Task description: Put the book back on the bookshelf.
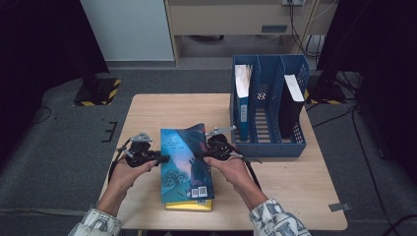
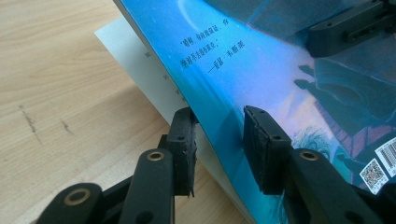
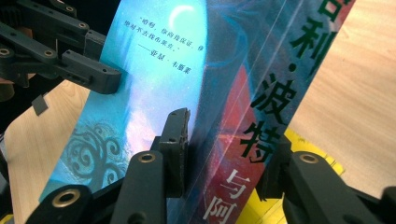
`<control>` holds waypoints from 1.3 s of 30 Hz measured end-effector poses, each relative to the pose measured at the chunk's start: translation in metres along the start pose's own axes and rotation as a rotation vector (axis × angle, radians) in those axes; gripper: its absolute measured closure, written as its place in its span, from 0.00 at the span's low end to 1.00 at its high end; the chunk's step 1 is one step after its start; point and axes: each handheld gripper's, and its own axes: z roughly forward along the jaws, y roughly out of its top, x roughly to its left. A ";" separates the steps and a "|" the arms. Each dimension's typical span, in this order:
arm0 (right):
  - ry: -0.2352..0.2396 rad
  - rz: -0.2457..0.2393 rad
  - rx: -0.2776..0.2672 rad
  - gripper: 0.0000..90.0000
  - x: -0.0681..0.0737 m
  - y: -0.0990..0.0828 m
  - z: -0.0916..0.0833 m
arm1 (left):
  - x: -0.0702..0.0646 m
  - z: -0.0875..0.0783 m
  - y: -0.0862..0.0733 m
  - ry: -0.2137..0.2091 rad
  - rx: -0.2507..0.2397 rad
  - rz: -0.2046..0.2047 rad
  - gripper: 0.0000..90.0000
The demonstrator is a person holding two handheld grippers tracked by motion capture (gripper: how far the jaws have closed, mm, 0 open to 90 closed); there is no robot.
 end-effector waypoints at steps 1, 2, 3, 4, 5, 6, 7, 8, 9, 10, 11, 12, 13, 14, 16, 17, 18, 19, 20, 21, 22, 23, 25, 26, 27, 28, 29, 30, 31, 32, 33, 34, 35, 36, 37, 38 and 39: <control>-0.002 -0.005 -0.002 0.70 0.000 0.002 0.000 | 0.000 0.000 0.001 0.000 0.002 -0.001 0.72; -0.004 -0.007 -0.002 0.70 0.000 0.003 0.000 | 0.001 -0.001 0.002 0.002 0.003 0.003 0.72; -0.009 -0.012 -0.002 0.70 0.000 0.004 0.000 | 0.001 -0.001 0.002 0.004 0.004 0.003 0.72; -0.010 -0.016 -0.002 0.70 0.000 0.006 0.000 | 0.002 -0.002 0.003 0.006 0.006 0.006 0.72; -0.010 -0.016 -0.002 0.70 0.001 0.007 0.000 | 0.002 -0.002 0.004 0.005 0.005 0.008 0.73; -0.011 -0.019 -0.001 0.70 0.000 0.008 0.000 | 0.002 -0.002 0.004 0.004 0.002 0.006 0.73; -0.010 -0.018 -0.002 0.70 0.000 0.009 0.000 | 0.003 -0.002 0.005 0.002 0.004 0.009 0.73; -0.009 -0.018 -0.003 0.70 0.000 0.009 0.000 | 0.003 -0.003 0.005 0.000 0.004 0.013 0.73; -0.010 -0.016 -0.003 0.70 0.000 0.009 0.000 | 0.003 -0.003 0.006 -0.002 0.003 0.012 0.73; -0.010 -0.015 -0.004 0.70 0.000 0.009 -0.001 | 0.003 -0.003 0.006 -0.002 0.005 0.015 0.73; -0.010 -0.017 -0.006 0.71 0.000 0.009 -0.001 | 0.003 -0.003 0.007 -0.004 0.007 0.015 0.73; -0.010 -0.017 -0.008 0.71 0.000 0.010 -0.001 | 0.003 -0.003 0.008 -0.003 0.007 0.019 0.74; -0.012 -0.017 -0.009 0.71 0.000 0.010 -0.002 | 0.003 -0.003 0.009 -0.003 0.008 0.018 0.74; -0.013 -0.019 -0.010 0.71 0.000 0.010 -0.002 | 0.003 -0.003 0.009 -0.002 0.008 0.018 0.74; -0.012 -0.021 -0.013 0.71 0.000 0.011 -0.003 | 0.003 -0.004 0.011 0.001 0.007 0.024 0.74; -0.013 -0.021 -0.016 0.71 0.000 0.012 -0.004 | 0.003 -0.004 0.012 0.000 0.004 0.020 0.74; -0.014 -0.024 -0.021 0.72 -0.001 0.012 -0.004 | 0.003 -0.005 0.012 0.001 0.001 0.025 0.75; -0.014 -0.022 -0.026 0.72 0.000 0.013 -0.005 | 0.003 -0.006 0.014 0.003 -0.003 0.025 0.75; -0.016 -0.024 -0.032 0.72 0.000 0.014 -0.006 | 0.003 -0.007 0.015 0.004 -0.004 0.026 0.76; -0.018 -0.029 -0.035 0.72 0.000 0.015 -0.007 | 0.003 -0.007 0.016 0.008 -0.007 0.029 0.76; -0.022 -0.032 -0.037 0.72 0.000 0.016 -0.008 | 0.003 -0.007 0.017 0.009 -0.006 0.030 0.76; -0.021 -0.029 -0.035 0.72 0.001 0.017 -0.008 | 0.003 -0.008 0.018 0.008 -0.008 0.030 0.77; -0.023 -0.038 -0.034 0.73 0.001 0.019 -0.010 | 0.003 -0.009 0.020 0.008 -0.012 0.032 0.77; -0.024 -0.038 -0.035 0.73 0.001 0.020 -0.011 | 0.003 -0.010 0.021 0.008 -0.014 0.033 0.78; -0.025 -0.035 -0.034 0.73 0.001 0.021 -0.012 | 0.003 -0.010 0.022 0.009 -0.016 0.032 0.78; -0.026 -0.038 -0.035 0.73 0.001 0.022 -0.012 | 0.003 -0.011 0.023 0.011 -0.018 0.038 0.78; -0.028 -0.041 -0.037 0.73 0.002 0.023 -0.013 | 0.003 -0.011 0.023 0.012 -0.021 0.036 0.78; -0.027 -0.043 -0.038 0.73 0.002 0.023 -0.013 | 0.003 -0.012 0.024 0.013 -0.023 0.038 0.79; -0.029 -0.046 -0.040 0.74 0.002 0.024 -0.013 | 0.003 -0.012 0.025 0.014 -0.024 0.037 0.79; -0.030 -0.048 -0.041 0.74 0.002 0.025 -0.014 | 0.004 -0.013 0.026 0.014 -0.024 0.036 0.79; -0.031 -0.049 -0.043 0.74 0.002 0.026 -0.014 | 0.004 -0.014 0.027 0.016 -0.023 0.038 0.79; -0.033 -0.053 -0.044 0.74 0.002 0.027 -0.014 | 0.004 -0.014 0.028 0.018 -0.024 0.038 0.80; -0.034 -0.051 -0.044 0.74 0.003 0.029 -0.014 | 0.005 -0.015 0.029 0.022 -0.024 0.039 0.80; -0.038 -0.054 -0.051 0.74 0.003 0.030 -0.014 | 0.005 -0.016 0.031 0.026 -0.028 0.038 0.80; -0.043 -0.061 -0.058 0.75 0.003 0.031 -0.015 | 0.005 -0.017 0.033 0.031 -0.030 0.040 0.81; -0.046 -0.067 -0.064 0.75 0.004 0.032 -0.015 | 0.006 -0.018 0.035 0.034 -0.032 0.043 0.81; -0.047 -0.070 -0.070 0.75 0.003 0.034 -0.016 | 0.006 -0.019 0.037 0.037 -0.034 0.046 0.82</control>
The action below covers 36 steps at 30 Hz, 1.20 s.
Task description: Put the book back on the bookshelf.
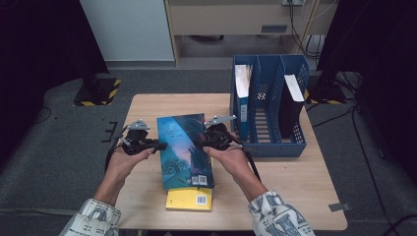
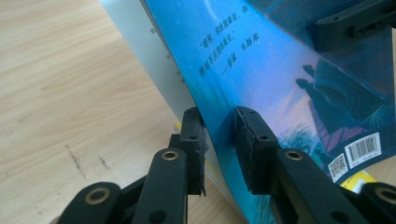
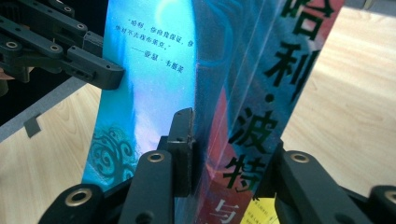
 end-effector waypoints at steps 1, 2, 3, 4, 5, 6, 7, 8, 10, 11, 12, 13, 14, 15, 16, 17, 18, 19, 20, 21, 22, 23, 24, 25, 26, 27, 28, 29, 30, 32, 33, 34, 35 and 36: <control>-0.003 -0.002 -0.005 0.76 0.000 0.002 0.000 | 0.000 -0.001 0.001 0.002 -0.001 0.002 0.82; -0.004 -0.003 -0.008 0.76 -0.001 0.003 -0.001 | 0.001 -0.002 0.003 0.004 -0.004 0.004 0.83; -0.005 -0.006 -0.011 0.76 -0.002 0.005 -0.001 | 0.001 -0.002 0.005 0.008 -0.006 0.007 0.83; -0.008 -0.004 -0.010 0.76 -0.002 0.007 -0.001 | 0.001 -0.003 0.007 0.012 -0.006 0.012 0.83; -0.008 -0.010 -0.012 0.76 -0.002 0.008 -0.001 | 0.001 -0.004 0.008 0.018 -0.005 0.015 0.83; -0.011 -0.011 -0.014 0.77 -0.002 0.010 -0.002 | 0.001 -0.004 0.010 0.021 -0.006 0.019 0.83; -0.013 -0.011 -0.014 0.77 -0.002 0.011 -0.002 | 0.001 -0.005 0.011 0.022 -0.006 0.020 0.84; -0.015 -0.016 -0.017 0.77 -0.002 0.012 -0.002 | 0.001 -0.005 0.012 0.026 -0.007 0.024 0.84; -0.018 -0.016 -0.018 0.77 -0.003 0.013 -0.003 | 0.001 -0.006 0.014 0.027 -0.008 0.028 0.84; -0.019 -0.018 -0.019 0.77 -0.003 0.014 -0.003 | 0.001 -0.006 0.015 0.031 -0.008 0.030 0.84; -0.021 -0.021 -0.021 0.77 -0.003 0.015 -0.003 | 0.001 -0.006 0.016 0.033 -0.008 0.033 0.84; -0.021 -0.016 -0.017 0.77 -0.003 0.015 -0.003 | 0.001 -0.006 0.016 0.035 -0.008 0.034 0.84; -0.021 -0.018 -0.018 0.77 -0.003 0.016 -0.003 | 0.001 -0.006 0.017 0.038 -0.006 0.037 0.84; -0.024 -0.023 -0.021 0.77 -0.003 0.017 -0.003 | 0.001 -0.007 0.018 0.040 -0.007 0.039 0.84; -0.025 -0.024 -0.021 0.78 -0.004 0.018 -0.003 | 0.001 -0.007 0.019 0.044 -0.008 0.040 0.84; -0.028 -0.026 -0.023 0.78 -0.003 0.018 -0.003 | 0.001 -0.008 0.020 0.045 -0.010 0.045 0.84; -0.030 -0.029 -0.028 0.78 -0.003 0.019 -0.003 | 0.001 -0.008 0.020 0.047 -0.012 0.044 0.84; -0.031 -0.028 -0.028 0.78 -0.003 0.020 -0.004 | 0.001 -0.008 0.021 0.049 -0.014 0.047 0.85; -0.030 -0.028 -0.029 0.78 -0.004 0.020 -0.004 | 0.001 -0.009 0.022 0.052 -0.015 0.052 0.85; -0.032 -0.026 -0.029 0.78 -0.004 0.021 -0.004 | 0.001 -0.009 0.023 0.054 -0.016 0.051 0.85; -0.032 -0.028 -0.032 0.78 -0.005 0.021 -0.004 | 0.001 -0.009 0.023 0.056 -0.018 0.057 0.85; -0.033 -0.029 -0.036 0.78 -0.005 0.021 -0.004 | 0.001 -0.009 0.024 0.058 -0.020 0.058 0.85; -0.036 -0.030 -0.038 0.78 -0.006 0.022 -0.004 | 0.001 -0.009 0.025 0.059 -0.021 0.059 0.85; -0.035 -0.028 -0.040 0.78 -0.006 0.022 -0.004 | 0.001 -0.009 0.025 0.061 -0.020 0.062 0.85; -0.036 -0.027 -0.042 0.78 -0.007 0.022 -0.004 | 0.001 -0.009 0.026 0.063 -0.022 0.062 0.85; -0.037 -0.027 -0.043 0.78 -0.007 0.022 -0.004 | 0.000 -0.008 0.027 0.065 -0.027 0.063 0.85; -0.037 -0.025 -0.047 0.78 -0.008 0.022 -0.004 | 0.000 -0.008 0.027 0.067 -0.028 0.063 0.85; -0.037 -0.025 -0.047 0.78 -0.009 0.022 -0.004 | 0.001 -0.008 0.028 0.068 -0.028 0.062 0.85; -0.038 -0.021 -0.048 0.78 -0.009 0.022 -0.004 | 0.001 -0.008 0.029 0.068 -0.027 0.064 0.85; -0.040 -0.019 -0.049 0.78 -0.011 0.023 -0.004 | 0.001 -0.007 0.032 0.075 -0.024 0.069 0.85; -0.043 -0.019 -0.051 0.78 -0.011 0.024 -0.004 | 0.000 -0.007 0.033 0.078 -0.020 0.075 0.85; -0.046 -0.022 -0.052 0.78 -0.012 0.024 -0.003 | 0.000 -0.007 0.034 0.080 -0.020 0.078 0.85; -0.046 -0.023 -0.055 0.78 -0.013 0.025 -0.003 | 0.000 -0.007 0.035 0.083 -0.023 0.081 0.85; -0.049 -0.023 -0.059 0.78 -0.014 0.025 -0.003 | 0.000 -0.007 0.036 0.084 -0.025 0.084 0.85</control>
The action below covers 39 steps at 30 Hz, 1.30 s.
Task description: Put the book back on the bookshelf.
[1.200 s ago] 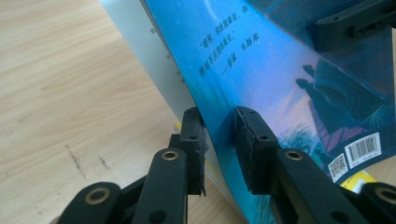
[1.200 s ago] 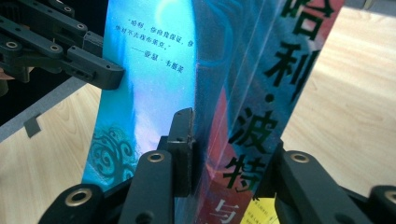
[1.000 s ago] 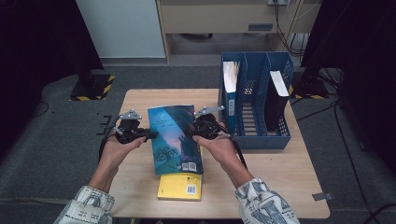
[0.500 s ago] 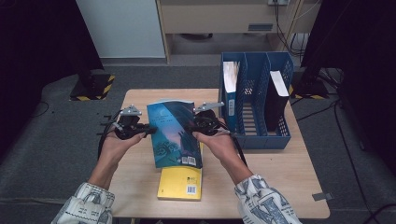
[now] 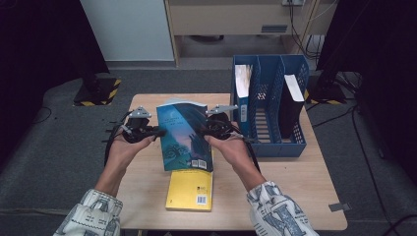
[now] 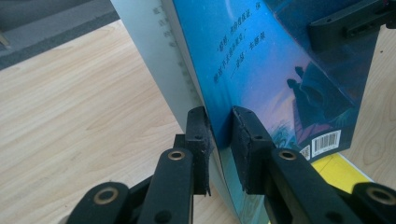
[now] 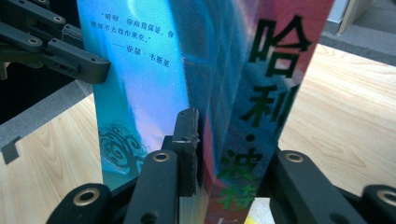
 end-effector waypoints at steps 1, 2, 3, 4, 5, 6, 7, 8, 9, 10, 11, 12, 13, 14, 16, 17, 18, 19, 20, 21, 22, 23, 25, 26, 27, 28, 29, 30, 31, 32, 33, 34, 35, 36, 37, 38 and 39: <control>-0.002 0.001 -0.004 0.79 -0.001 0.000 0.000 | 0.000 0.000 0.001 0.003 -0.003 0.003 0.85; -0.003 0.002 -0.006 0.79 -0.002 0.001 0.000 | 0.000 0.001 0.002 0.003 -0.003 0.002 0.86; -0.005 0.004 -0.006 0.79 -0.002 0.001 0.000 | 0.000 0.001 0.002 0.004 -0.004 0.003 0.86; -0.006 0.009 -0.006 0.79 -0.003 0.001 0.000 | 0.001 0.002 0.003 0.005 0.000 0.002 0.86; -0.005 0.010 -0.003 0.78 -0.004 0.001 0.001 | 0.001 0.002 0.003 0.007 -0.001 0.002 0.86; -0.006 0.007 -0.003 0.79 -0.004 0.002 0.001 | 0.001 0.003 0.004 0.011 -0.004 0.002 0.86; -0.009 0.005 -0.007 0.79 -0.005 0.002 0.001 | 0.001 0.003 0.004 0.014 -0.004 0.008 0.86; -0.012 0.006 -0.007 0.79 -0.005 0.002 0.002 | 0.001 0.004 0.005 0.017 -0.006 0.004 0.86; -0.012 0.007 -0.008 0.79 -0.006 0.003 0.002 | 0.001 0.004 0.006 0.020 -0.010 0.007 0.86; -0.014 0.010 -0.010 0.79 -0.007 0.003 0.002 | 0.002 0.005 0.006 0.019 -0.010 0.009 0.86; -0.016 0.013 -0.011 0.79 -0.008 0.004 0.002 | 0.002 0.005 0.007 0.020 -0.010 0.008 0.86; -0.017 0.014 -0.011 0.79 -0.009 0.004 0.003 | 0.002 0.006 0.008 0.022 -0.011 0.011 0.86; -0.021 0.018 -0.014 0.78 -0.010 0.005 0.003 | 0.002 0.006 0.009 0.024 -0.010 0.010 0.86; -0.023 0.017 -0.016 0.78 -0.011 0.005 0.004 | 0.002 0.006 0.010 0.027 -0.011 0.013 0.86; -0.026 0.024 -0.019 0.79 -0.012 0.006 0.004 | 0.002 0.007 0.013 0.034 -0.008 0.022 0.86; -0.029 0.022 -0.022 0.78 -0.013 0.006 0.004 | 0.002 0.007 0.014 0.037 -0.010 0.021 0.86; -0.030 0.023 -0.028 0.78 -0.014 0.007 0.005 | 0.001 0.008 0.015 0.041 -0.009 0.023 0.86; -0.032 0.025 -0.031 0.79 -0.015 0.007 0.005 | 0.001 0.008 0.016 0.045 -0.007 0.027 0.86; -0.034 0.023 -0.032 0.79 -0.015 0.007 0.005 | 0.001 0.009 0.016 0.047 -0.008 0.026 0.86; -0.034 0.024 -0.033 0.78 -0.016 0.007 0.005 | 0.002 0.009 0.016 0.045 -0.009 0.026 0.86; -0.034 0.026 -0.031 0.78 -0.016 0.006 0.005 | 0.002 0.009 0.016 0.041 -0.011 0.024 0.86; -0.032 0.026 -0.031 0.78 -0.017 0.006 0.005 | 0.002 0.009 0.016 0.039 -0.012 0.025 0.86; -0.031 0.021 -0.029 0.78 -0.016 0.006 0.004 | 0.002 0.009 0.016 0.040 -0.011 0.026 0.86; -0.031 0.023 -0.027 0.78 -0.016 0.006 0.004 | 0.001 0.009 0.015 0.042 -0.011 0.029 0.86; -0.033 0.017 -0.028 0.78 -0.015 0.005 0.003 | 0.001 0.008 0.015 0.044 -0.010 0.030 0.86; -0.032 0.014 -0.027 0.78 -0.014 0.005 0.003 | 0.001 0.008 0.015 0.046 -0.008 0.032 0.86; -0.032 0.011 -0.025 0.78 -0.013 0.005 0.002 | 0.000 0.007 0.014 0.047 -0.009 0.033 0.86; -0.031 0.012 -0.026 0.77 -0.012 0.004 0.001 | -0.001 0.006 0.013 0.046 -0.011 0.034 0.86; -0.031 0.007 -0.029 0.77 -0.011 0.004 0.000 | -0.001 0.005 0.012 0.044 -0.014 0.033 0.86; -0.030 0.009 -0.034 0.77 -0.010 0.002 -0.001 | -0.002 0.004 0.011 0.041 -0.017 0.032 0.86; -0.028 0.005 -0.039 0.77 -0.010 0.001 -0.001 | -0.003 0.004 0.011 0.040 -0.020 0.031 0.86; -0.028 0.004 -0.044 0.78 -0.009 0.000 -0.002 | -0.004 0.003 0.010 0.041 -0.024 0.032 0.86; -0.026 -0.003 -0.046 0.78 -0.008 -0.001 -0.003 | -0.005 0.002 0.009 0.039 -0.027 0.036 0.86; -0.020 -0.004 -0.051 0.78 -0.007 -0.003 -0.005 | -0.005 0.001 0.008 0.037 -0.030 0.038 0.86; -0.018 -0.004 -0.052 0.78 -0.007 -0.004 -0.006 | -0.006 0.000 0.007 0.034 -0.034 0.038 0.86; -0.015 -0.006 -0.053 0.78 -0.006 -0.005 -0.008 | -0.007 -0.001 0.006 0.033 -0.038 0.038 0.87; -0.011 -0.009 -0.056 0.78 -0.004 -0.007 -0.009 | -0.008 -0.003 0.004 0.031 -0.043 0.040 0.87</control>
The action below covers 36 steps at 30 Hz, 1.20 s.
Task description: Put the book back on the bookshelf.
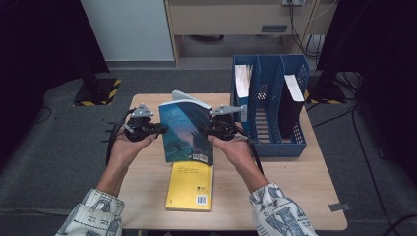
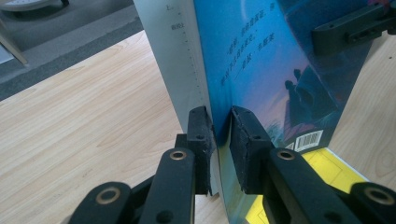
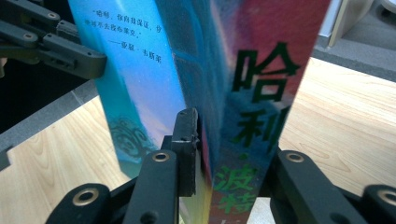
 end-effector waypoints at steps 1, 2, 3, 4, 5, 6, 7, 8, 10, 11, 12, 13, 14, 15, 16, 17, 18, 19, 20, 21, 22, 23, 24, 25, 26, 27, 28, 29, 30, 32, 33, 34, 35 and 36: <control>0.002 -0.006 -0.003 0.78 0.002 -0.001 -0.002 | -0.001 -0.001 -0.002 -0.003 -0.005 -0.001 0.87; 0.005 -0.014 -0.004 0.78 0.003 -0.002 -0.003 | -0.001 -0.003 -0.003 -0.005 -0.010 0.000 0.87; 0.008 -0.020 -0.006 0.78 0.005 -0.003 -0.004 | -0.002 -0.004 -0.005 -0.009 -0.015 -0.002 0.87; 0.011 -0.022 -0.007 0.78 0.006 -0.004 -0.006 | -0.002 -0.006 -0.007 -0.012 -0.021 -0.005 0.87; 0.015 -0.020 -0.010 0.78 0.008 -0.005 -0.007 | -0.003 -0.007 -0.009 -0.016 -0.028 -0.006 0.87; 0.020 -0.024 -0.012 0.78 0.010 -0.006 -0.008 | -0.003 -0.008 -0.011 -0.020 -0.035 -0.013 0.87; 0.022 -0.030 -0.016 0.77 0.012 -0.007 -0.010 | -0.004 -0.010 -0.013 -0.023 -0.039 -0.013 0.87; 0.027 -0.036 -0.018 0.77 0.014 -0.009 -0.011 | -0.005 -0.011 -0.015 -0.026 -0.043 -0.014 0.87; 0.037 -0.041 -0.022 0.76 0.017 -0.013 -0.015 | -0.007 -0.014 -0.018 -0.030 -0.050 -0.010 0.87; 0.041 -0.040 -0.026 0.76 0.019 -0.015 -0.016 | -0.009 -0.015 -0.020 -0.030 -0.053 -0.008 0.87; 0.047 -0.043 -0.029 0.75 0.021 -0.017 -0.018 | -0.010 -0.016 -0.021 -0.029 -0.056 -0.007 0.87; 0.050 -0.048 -0.032 0.75 0.022 -0.018 -0.019 | -0.011 -0.018 -0.023 -0.031 -0.056 -0.006 0.87; 0.053 -0.054 -0.034 0.74 0.025 -0.020 -0.021 | -0.012 -0.019 -0.025 -0.032 -0.060 -0.005 0.87; 0.056 -0.059 -0.038 0.73 0.027 -0.021 -0.022 | -0.012 -0.021 -0.026 -0.034 -0.063 -0.007 0.87; 0.062 -0.063 -0.040 0.73 0.029 -0.022 -0.023 | -0.013 -0.021 -0.028 -0.036 -0.066 -0.008 0.87; 0.065 -0.065 -0.040 0.72 0.030 -0.023 -0.023 | -0.013 -0.022 -0.029 -0.038 -0.067 -0.009 0.87; 0.070 -0.070 -0.040 0.71 0.031 -0.023 -0.024 | -0.013 -0.023 -0.030 -0.038 -0.067 -0.009 0.87; 0.073 -0.072 -0.039 0.70 0.032 -0.023 -0.024 | -0.013 -0.024 -0.031 -0.037 -0.067 -0.009 0.87; 0.077 -0.074 -0.038 0.69 0.033 -0.023 -0.024 | -0.013 -0.025 -0.032 -0.036 -0.068 -0.010 0.87; 0.080 -0.077 -0.041 0.68 0.033 -0.022 -0.024 | -0.013 -0.025 -0.032 -0.034 -0.069 -0.009 0.87; 0.083 -0.080 -0.043 0.68 0.033 -0.022 -0.024 | -0.013 -0.025 -0.033 -0.030 -0.069 -0.007 0.87; 0.086 -0.084 -0.044 0.68 0.033 -0.021 -0.024 | -0.013 -0.025 -0.034 -0.027 -0.073 -0.010 0.87; 0.094 -0.089 -0.045 0.68 0.033 -0.021 -0.024 | -0.013 -0.025 -0.034 -0.025 -0.076 -0.012 0.87; 0.098 -0.092 -0.049 0.68 0.033 -0.020 -0.024 | -0.013 -0.025 -0.035 -0.024 -0.082 -0.013 0.87; 0.105 -0.095 -0.057 0.68 0.033 -0.020 -0.024 | -0.013 -0.024 -0.036 -0.022 -0.088 -0.014 0.87; 0.113 -0.096 -0.061 0.68 0.033 -0.019 -0.025 | -0.013 -0.024 -0.036 -0.021 -0.093 -0.017 0.86; 0.121 -0.104 -0.065 0.68 0.033 -0.018 -0.025 | -0.013 -0.024 -0.037 -0.021 -0.097 -0.020 0.86; 0.125 -0.108 -0.069 0.67 0.034 -0.017 -0.025 | -0.012 -0.023 -0.038 -0.019 -0.100 -0.020 0.86; 0.131 -0.111 -0.072 0.66 0.035 -0.016 -0.025 | -0.012 -0.023 -0.038 -0.018 -0.104 -0.022 0.86; 0.138 -0.132 -0.075 0.65 0.037 -0.013 -0.025 | -0.012 -0.022 -0.039 -0.016 -0.110 -0.025 0.85; 0.141 -0.139 -0.073 0.64 0.038 -0.012 -0.025 | -0.012 -0.021 -0.039 -0.014 -0.112 -0.027 0.85; 0.142 -0.143 -0.071 0.64 0.039 -0.011 -0.024 | -0.013 -0.020 -0.040 -0.013 -0.115 -0.029 0.84; 0.153 -0.155 -0.068 0.61 0.040 -0.009 -0.024 | -0.013 -0.020 -0.040 -0.012 -0.119 -0.031 0.83; 0.164 -0.160 -0.070 0.62 0.041 -0.008 -0.024 | -0.013 -0.019 -0.041 -0.013 -0.125 -0.032 0.81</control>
